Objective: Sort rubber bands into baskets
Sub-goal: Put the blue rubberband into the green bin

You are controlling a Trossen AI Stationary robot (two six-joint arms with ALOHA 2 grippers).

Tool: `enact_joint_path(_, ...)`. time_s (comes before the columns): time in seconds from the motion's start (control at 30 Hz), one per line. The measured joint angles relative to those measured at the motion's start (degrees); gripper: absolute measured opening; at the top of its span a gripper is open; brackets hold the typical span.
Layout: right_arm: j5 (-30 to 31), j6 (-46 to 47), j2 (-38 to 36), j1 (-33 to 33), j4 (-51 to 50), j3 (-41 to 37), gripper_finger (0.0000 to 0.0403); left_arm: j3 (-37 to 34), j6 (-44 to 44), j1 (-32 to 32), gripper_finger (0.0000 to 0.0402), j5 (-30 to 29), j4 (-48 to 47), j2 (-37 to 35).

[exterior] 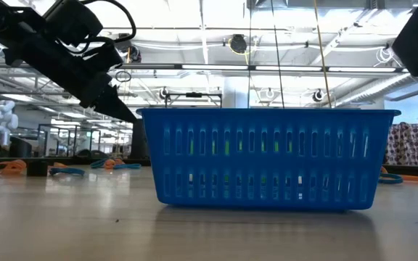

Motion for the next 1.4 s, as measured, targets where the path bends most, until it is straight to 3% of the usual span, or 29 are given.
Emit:
enact_joint_path(0.3,-7.8,-3.8,-0.1,-4.6,-0.8,2.1,0.0001,0.0,0.0,0.0,0.0127,0.0,0.3,0.0)
enact_joint_path(0.43,-10.5,-3.7,-0.1,-6.6,-5.9,5.8,0.0001,0.0,0.0,0.0,0.0127,0.0,0.3,0.0)
enact_joint_path(0.67,-10.1,-4.2,-0.1,-7.9,-23.8,15.1,0.0000,0.0,0.0,0.0,0.0127,0.0,0.2,0.0)
enact_joint_path(1.0,-9.7,-3.7,-0.1,-7.9,-38.3,22.2,0.0000,0.0,0.0,0.0,0.0127,0.0,0.2,0.0)
enact_joint_path(1.27,-9.7,-6.9,-0.1,-8.2,-40.7,23.5,0.0000,0.0,0.0,0.0,0.0127,0.0,0.2,0.0)
enact_joint_path(1.4,-3.6,-13.0,-0.1,-9.9,-40.3,23.5,0.0000,0.0,0.0,0.0,0.0127,0.0,0.2,0.0)
